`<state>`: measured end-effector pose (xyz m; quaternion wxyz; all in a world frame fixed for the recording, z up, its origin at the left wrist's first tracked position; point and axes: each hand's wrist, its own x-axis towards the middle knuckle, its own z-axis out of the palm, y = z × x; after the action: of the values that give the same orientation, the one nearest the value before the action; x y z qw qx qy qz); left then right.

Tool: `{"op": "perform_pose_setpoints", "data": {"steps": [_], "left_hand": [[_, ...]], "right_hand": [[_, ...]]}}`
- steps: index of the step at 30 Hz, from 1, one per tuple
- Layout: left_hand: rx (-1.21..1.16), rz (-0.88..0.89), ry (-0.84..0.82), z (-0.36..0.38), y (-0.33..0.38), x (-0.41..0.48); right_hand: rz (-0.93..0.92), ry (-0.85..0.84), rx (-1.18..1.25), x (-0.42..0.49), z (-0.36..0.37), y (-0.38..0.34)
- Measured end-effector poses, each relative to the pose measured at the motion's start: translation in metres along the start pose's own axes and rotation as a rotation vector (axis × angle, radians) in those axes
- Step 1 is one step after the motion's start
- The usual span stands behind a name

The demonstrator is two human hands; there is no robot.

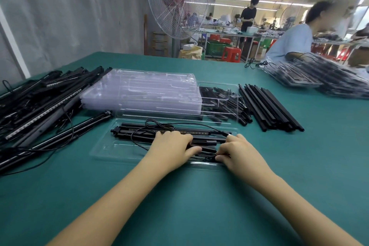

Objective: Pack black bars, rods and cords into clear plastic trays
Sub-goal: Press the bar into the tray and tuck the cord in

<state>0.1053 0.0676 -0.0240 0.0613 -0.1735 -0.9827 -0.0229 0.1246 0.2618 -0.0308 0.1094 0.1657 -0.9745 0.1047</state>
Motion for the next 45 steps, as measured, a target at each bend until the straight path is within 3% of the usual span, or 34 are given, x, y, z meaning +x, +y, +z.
{"op": "perform_pose_setpoints", "data": {"steps": [10,21,32,37,41,45], "left_hand": [[-0.005,-0.049,0.023,0.002,0.002,0.004],[-0.049,-0.095,-0.018,-0.006,0.009,0.0],[0.016,-0.257,-0.183,-0.013,0.022,0.012],[0.103,-0.124,-0.071,-0.018,0.03,0.016],[-0.132,-0.106,-0.136,-0.018,0.033,0.016],[-0.185,-0.118,-0.141,-0.019,0.035,0.014]], "right_hand": [[0.253,-0.013,0.213,0.004,-0.003,0.002],[0.227,-0.009,0.266,0.002,-0.003,0.007],[0.251,-0.231,0.444,0.003,-0.023,0.031],[0.299,-0.347,0.481,0.013,-0.03,0.031],[0.309,-0.429,0.466,0.021,-0.033,0.027],[0.319,-0.467,0.427,0.028,-0.032,0.025]]}}
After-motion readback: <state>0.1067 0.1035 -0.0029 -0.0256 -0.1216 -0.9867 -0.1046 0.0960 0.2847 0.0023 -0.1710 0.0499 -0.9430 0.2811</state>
